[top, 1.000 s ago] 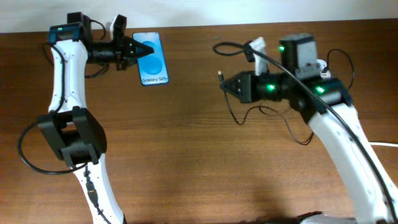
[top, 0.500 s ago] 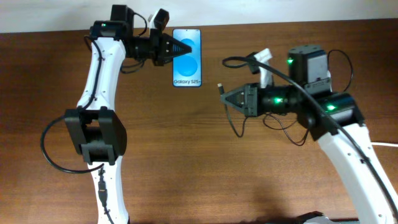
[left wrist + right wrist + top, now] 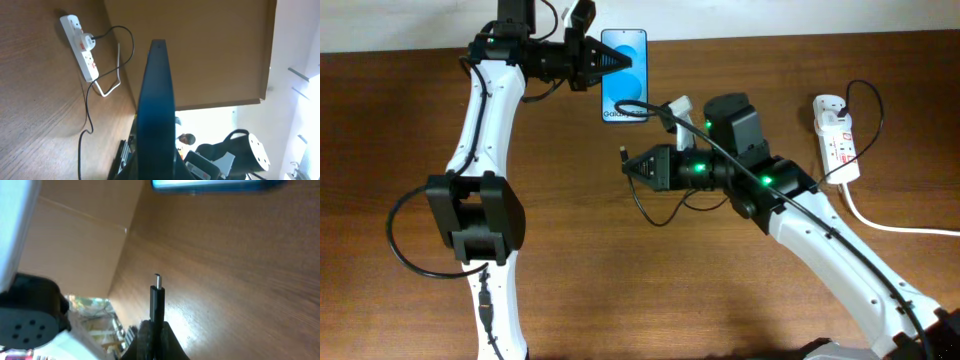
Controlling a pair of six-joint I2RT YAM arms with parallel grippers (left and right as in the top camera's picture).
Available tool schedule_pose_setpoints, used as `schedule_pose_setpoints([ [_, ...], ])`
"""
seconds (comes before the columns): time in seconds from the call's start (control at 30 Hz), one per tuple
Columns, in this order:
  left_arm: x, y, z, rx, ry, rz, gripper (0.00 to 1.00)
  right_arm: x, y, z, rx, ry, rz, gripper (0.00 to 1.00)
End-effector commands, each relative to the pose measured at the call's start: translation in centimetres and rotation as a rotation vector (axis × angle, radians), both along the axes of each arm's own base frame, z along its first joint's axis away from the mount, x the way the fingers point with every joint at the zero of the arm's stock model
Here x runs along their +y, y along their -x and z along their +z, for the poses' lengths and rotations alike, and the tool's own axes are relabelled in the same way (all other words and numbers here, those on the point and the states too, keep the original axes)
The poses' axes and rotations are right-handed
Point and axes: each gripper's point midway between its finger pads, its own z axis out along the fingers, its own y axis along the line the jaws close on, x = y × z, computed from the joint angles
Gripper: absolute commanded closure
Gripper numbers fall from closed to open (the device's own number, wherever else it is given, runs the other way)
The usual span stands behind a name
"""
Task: Plug charger to phone and switch on socket
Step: 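Lift the plug upward beneath the phone held upright by the left gripper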
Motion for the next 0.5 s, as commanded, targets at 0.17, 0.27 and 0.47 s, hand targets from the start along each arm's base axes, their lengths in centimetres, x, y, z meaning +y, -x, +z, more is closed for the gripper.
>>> schedule_pose_setpoints([
  [0.17,-0.2,-0.6,2.2,0.041,0.023,-0.013,1.0,1.0,-3.1,1.5,-0.021,-0.09,-0.107,0.96],
  [0.27,-0.2,-1.5,2.8,0.066,0.015,0.003,1.0,0.9,-3.9,2.7,-0.049,-0.132,-0.125,0.96],
  [0.47,-0.4,-2.5,4.6,0.091,0.022,0.013,1.0,-0.2,-4.8,3.3,-0.051,-0.158,-0.147,0.96],
])
